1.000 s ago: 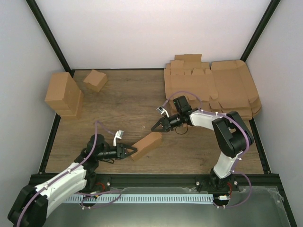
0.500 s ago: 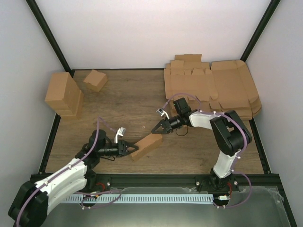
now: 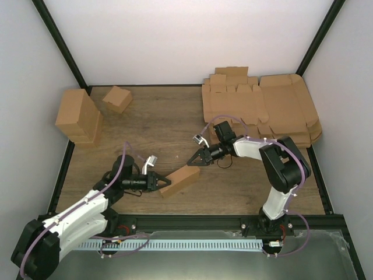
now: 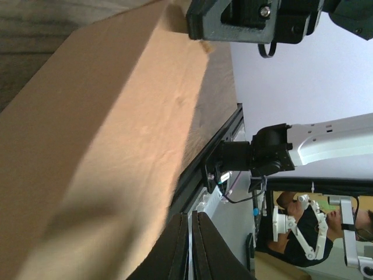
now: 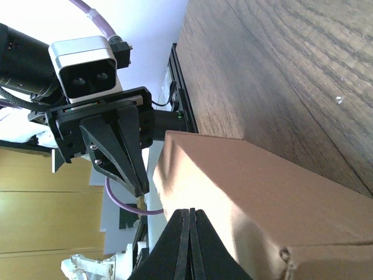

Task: Fold the paper box

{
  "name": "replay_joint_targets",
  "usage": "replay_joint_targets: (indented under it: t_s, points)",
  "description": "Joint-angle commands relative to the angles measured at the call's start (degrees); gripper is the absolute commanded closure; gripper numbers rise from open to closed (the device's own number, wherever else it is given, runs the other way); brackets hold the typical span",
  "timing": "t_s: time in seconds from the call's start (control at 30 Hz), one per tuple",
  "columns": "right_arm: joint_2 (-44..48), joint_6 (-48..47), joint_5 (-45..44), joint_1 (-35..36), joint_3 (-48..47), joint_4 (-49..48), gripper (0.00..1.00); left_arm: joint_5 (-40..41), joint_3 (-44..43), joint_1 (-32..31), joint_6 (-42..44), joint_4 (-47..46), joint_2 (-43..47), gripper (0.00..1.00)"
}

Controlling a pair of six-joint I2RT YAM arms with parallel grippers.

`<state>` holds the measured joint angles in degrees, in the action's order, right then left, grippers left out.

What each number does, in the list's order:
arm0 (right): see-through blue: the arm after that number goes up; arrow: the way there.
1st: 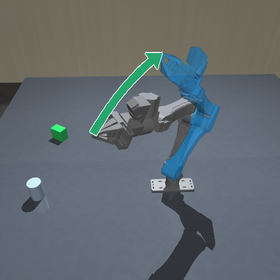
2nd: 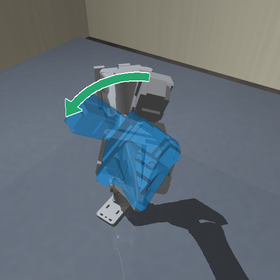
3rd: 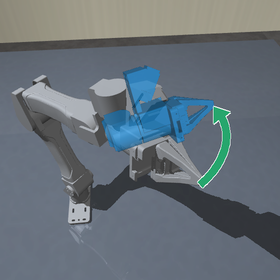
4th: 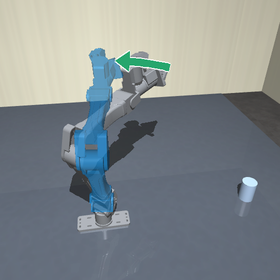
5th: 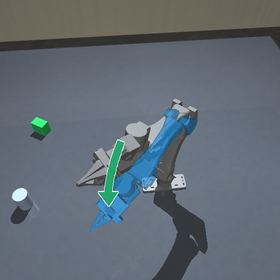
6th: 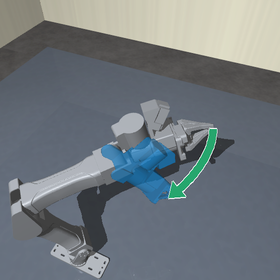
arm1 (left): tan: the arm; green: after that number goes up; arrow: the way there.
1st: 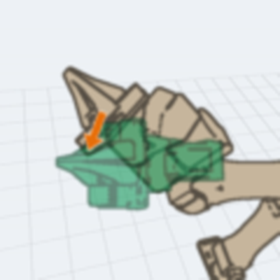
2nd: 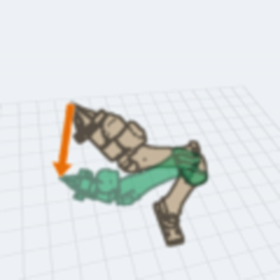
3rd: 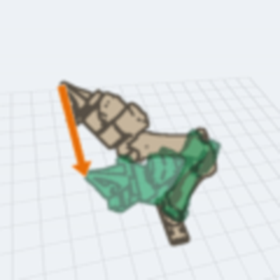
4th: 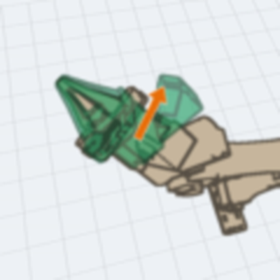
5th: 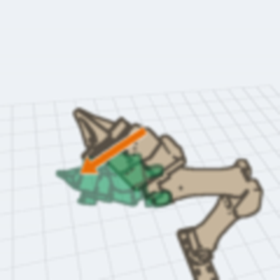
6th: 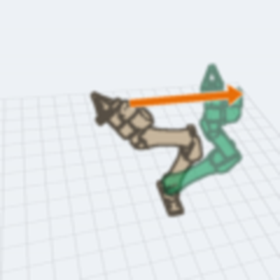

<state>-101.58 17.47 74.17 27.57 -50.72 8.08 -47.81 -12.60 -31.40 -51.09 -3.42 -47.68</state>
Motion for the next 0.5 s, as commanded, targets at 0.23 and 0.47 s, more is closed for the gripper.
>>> replay_joint_targets:
  t_s: [0.23,0.47]
  points:
    - [3.05,-2.75,-1.57,0.03,-1.63,4.01,0.99,-2.01,0.28,0.11,0.38,0.44,-0.12,0.96]
    - [-0.32,-3.32,-2.28,-0.05,2.24,0.26,0.99,-0.26,4.43,0.11,4.49,0.62,-4.52,0.96]
